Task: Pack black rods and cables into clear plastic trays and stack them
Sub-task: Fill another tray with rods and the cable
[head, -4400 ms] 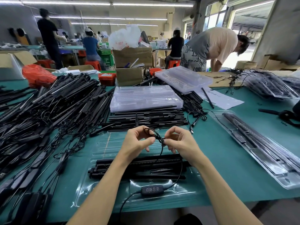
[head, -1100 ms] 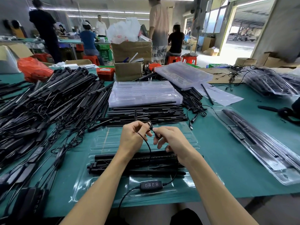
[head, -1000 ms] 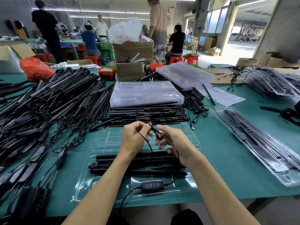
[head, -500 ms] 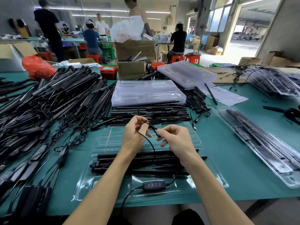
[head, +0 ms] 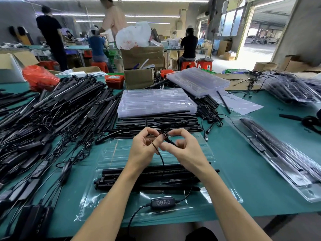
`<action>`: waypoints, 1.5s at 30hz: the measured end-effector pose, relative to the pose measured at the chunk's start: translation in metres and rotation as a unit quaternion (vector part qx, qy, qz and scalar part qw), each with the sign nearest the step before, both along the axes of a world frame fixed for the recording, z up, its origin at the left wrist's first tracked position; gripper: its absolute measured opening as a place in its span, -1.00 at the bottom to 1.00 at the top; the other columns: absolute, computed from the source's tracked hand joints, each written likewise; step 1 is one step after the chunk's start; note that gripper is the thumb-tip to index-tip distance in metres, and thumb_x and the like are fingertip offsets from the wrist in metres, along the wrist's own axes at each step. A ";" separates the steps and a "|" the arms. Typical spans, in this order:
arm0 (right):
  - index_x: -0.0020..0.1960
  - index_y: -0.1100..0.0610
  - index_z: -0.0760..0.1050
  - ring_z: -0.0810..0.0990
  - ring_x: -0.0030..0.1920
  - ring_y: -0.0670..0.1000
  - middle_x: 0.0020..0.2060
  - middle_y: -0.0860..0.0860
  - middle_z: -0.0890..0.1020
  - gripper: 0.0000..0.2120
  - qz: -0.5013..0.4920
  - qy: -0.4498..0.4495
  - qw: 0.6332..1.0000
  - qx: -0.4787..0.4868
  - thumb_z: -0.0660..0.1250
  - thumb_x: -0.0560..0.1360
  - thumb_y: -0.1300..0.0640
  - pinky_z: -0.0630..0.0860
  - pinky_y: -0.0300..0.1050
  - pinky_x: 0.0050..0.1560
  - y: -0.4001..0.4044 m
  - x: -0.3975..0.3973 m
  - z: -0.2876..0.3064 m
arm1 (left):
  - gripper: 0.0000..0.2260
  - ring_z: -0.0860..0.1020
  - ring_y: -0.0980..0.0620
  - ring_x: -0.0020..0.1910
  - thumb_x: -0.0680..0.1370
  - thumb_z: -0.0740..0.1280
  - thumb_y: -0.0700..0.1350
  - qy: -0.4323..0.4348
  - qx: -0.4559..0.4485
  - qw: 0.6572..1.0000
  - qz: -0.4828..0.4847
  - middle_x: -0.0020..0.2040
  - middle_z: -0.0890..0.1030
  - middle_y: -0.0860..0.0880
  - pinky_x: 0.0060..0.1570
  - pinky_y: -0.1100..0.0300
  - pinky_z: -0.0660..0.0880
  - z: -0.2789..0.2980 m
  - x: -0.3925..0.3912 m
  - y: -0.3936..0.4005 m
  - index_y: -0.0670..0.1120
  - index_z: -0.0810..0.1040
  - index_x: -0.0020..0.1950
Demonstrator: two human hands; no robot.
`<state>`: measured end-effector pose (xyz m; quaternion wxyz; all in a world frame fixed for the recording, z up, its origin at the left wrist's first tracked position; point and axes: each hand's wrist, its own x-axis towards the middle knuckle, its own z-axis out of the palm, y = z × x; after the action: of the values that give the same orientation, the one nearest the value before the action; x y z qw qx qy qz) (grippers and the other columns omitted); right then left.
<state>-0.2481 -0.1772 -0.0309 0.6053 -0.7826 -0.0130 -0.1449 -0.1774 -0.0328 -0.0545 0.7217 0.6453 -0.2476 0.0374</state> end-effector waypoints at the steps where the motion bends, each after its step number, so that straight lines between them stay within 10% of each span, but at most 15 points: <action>1: 0.01 0.06 0.57 0.30 -0.45 -0.09 -0.46 0.05 0.38 -0.78 0.001 -0.016 1.000 -0.027 0.53 0.44 0.04 0.28 -0.25 -0.40 0.000 0.001 0.000 | -0.85 0.52 0.15 -0.49 0.50 0.46 -0.16 -0.002 -0.004 1.000 -0.010 -0.40 0.58 0.00 -0.48 0.34 0.43 0.002 -0.001 0.000 -0.12 0.48 -0.11; 7: -0.32 0.03 0.50 0.48 -0.36 0.02 -0.37 0.08 0.52 -0.78 -0.012 -0.047 0.991 0.125 0.41 0.49 0.12 0.37 -0.16 -0.43 -0.009 -0.011 -0.005 | -0.81 0.60 0.04 -0.37 0.40 0.51 -0.16 -0.008 0.077 0.995 -0.069 -0.35 0.62 -0.08 -0.40 0.28 0.46 0.000 -0.001 0.009 -0.12 0.51 -0.16; 13: -0.44 0.06 0.39 0.65 -0.20 0.07 -0.23 0.07 0.65 -0.50 0.031 0.009 0.904 0.427 0.28 0.48 -0.30 0.49 -0.11 -0.31 -0.035 -0.022 0.009 | -0.89 0.58 -0.02 -0.34 0.39 0.36 -0.18 -0.018 0.106 0.990 -0.094 -0.37 0.62 -0.12 -0.32 0.18 0.48 -0.006 -0.002 0.006 -0.23 0.57 -0.20; 20: -0.47 0.10 0.48 0.71 0.05 0.17 -0.03 0.12 0.71 -0.77 0.015 -0.007 0.784 0.620 0.35 0.36 0.21 0.66 0.06 0.04 -0.040 -0.036 0.012 | -0.92 0.57 0.00 -0.35 0.42 0.35 -0.21 -0.008 0.130 0.987 -0.097 -0.37 0.62 -0.11 -0.32 0.20 0.48 -0.007 0.000 0.007 -0.22 0.57 -0.21; 24: -0.34 0.15 0.44 0.68 0.09 0.17 0.06 0.16 0.68 -0.72 0.059 -0.036 0.728 0.683 0.31 0.52 0.10 0.63 0.11 0.07 -0.041 -0.044 0.002 | -0.88 0.56 -0.04 -0.34 0.42 0.34 -0.20 0.000 0.134 0.987 -0.094 -0.37 0.62 -0.12 -0.32 0.18 0.48 -0.006 0.000 0.008 -0.26 0.57 -0.20; 28: -0.21 0.08 0.38 0.36 -0.44 -0.04 -0.32 -0.01 0.48 -0.66 0.022 -0.023 0.781 0.624 0.23 0.56 -0.16 0.40 -0.19 -0.44 -0.045 -0.043 -0.002 | -0.84 0.57 -0.01 -0.35 0.46 0.32 -0.19 -0.005 0.137 0.986 -0.089 -0.36 0.61 -0.14 -0.32 0.17 0.47 -0.005 -0.002 0.007 -0.29 0.57 -0.19; 36: -0.22 0.15 0.57 0.33 -0.54 0.02 -0.43 0.20 0.44 -0.83 0.090 0.036 0.967 0.236 0.27 0.43 0.09 0.12 -0.30 -0.58 -0.060 -0.043 -0.009 | -0.83 0.54 0.04 -0.39 0.45 0.32 -0.17 0.001 0.136 0.989 -0.063 -0.38 0.61 -0.17 -0.34 0.19 0.47 -0.003 -0.001 0.003 -0.28 0.57 -0.22; 45: -0.35 0.14 0.62 0.41 -0.43 -0.03 -0.47 0.06 0.54 -0.86 0.144 0.058 0.985 -0.075 0.31 0.32 0.24 0.31 -0.21 -0.40 -0.055 -0.047 -0.011 | -0.85 0.57 0.03 -0.38 0.45 0.32 -0.12 -0.021 0.163 0.986 -0.040 -0.41 0.61 -0.08 -0.33 0.22 0.47 -0.006 0.000 0.000 -0.14 0.58 -0.28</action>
<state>-0.2955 -0.2319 -0.0423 0.5593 -0.8226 -0.1016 -0.0091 -0.1769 -0.0323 -0.0607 0.6021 0.7434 -0.2908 -0.0186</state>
